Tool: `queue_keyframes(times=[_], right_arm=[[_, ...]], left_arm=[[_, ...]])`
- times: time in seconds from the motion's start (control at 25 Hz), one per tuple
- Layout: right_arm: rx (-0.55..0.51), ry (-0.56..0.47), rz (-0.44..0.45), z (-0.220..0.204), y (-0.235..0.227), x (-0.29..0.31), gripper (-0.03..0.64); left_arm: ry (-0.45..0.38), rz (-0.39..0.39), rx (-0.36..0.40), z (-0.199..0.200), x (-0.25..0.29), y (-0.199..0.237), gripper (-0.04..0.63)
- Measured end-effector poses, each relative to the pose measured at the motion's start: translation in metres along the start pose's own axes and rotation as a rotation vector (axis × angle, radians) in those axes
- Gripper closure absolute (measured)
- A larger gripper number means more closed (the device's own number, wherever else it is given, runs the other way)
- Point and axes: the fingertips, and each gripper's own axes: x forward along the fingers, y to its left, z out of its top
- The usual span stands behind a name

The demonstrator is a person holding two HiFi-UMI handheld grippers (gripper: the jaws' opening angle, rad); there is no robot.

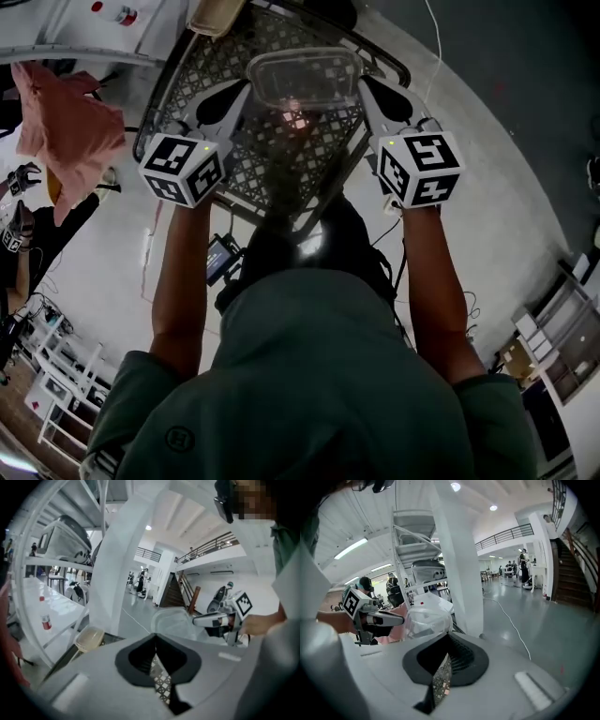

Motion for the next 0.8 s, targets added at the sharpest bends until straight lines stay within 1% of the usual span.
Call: queue_keyframes(times=[0.08,0.2,0.24,0.44,0.8], right_arm=[[-0.016,-0.025,0.001,0.008,0.007,0.009,0.614],[-0.041,-0.063,0.006,0.025,0.03,0.026,0.614],[-0.05,-0.078,0.007,0.033,0.038,0.023,0.614],[-0.098,-0.16,0.002,0.077,0.058,-0.032,0.614],[-0.184,-0.279,-0.009,0.139,0.097,-0.075,0.614]], left_arm=[[-0.026,0.006,0.024,0.006,-0.005,0.011,0.595],[-0.065,0.021,0.062,0.017,-0.023,0.037,0.594],[-0.08,0.026,0.078,0.025,-0.032,0.037,0.594],[-0.159,0.039,0.153,0.074,-0.069,-0.001,0.595],[-0.286,0.054,0.258,0.136,-0.126,-0.024,0.595]])
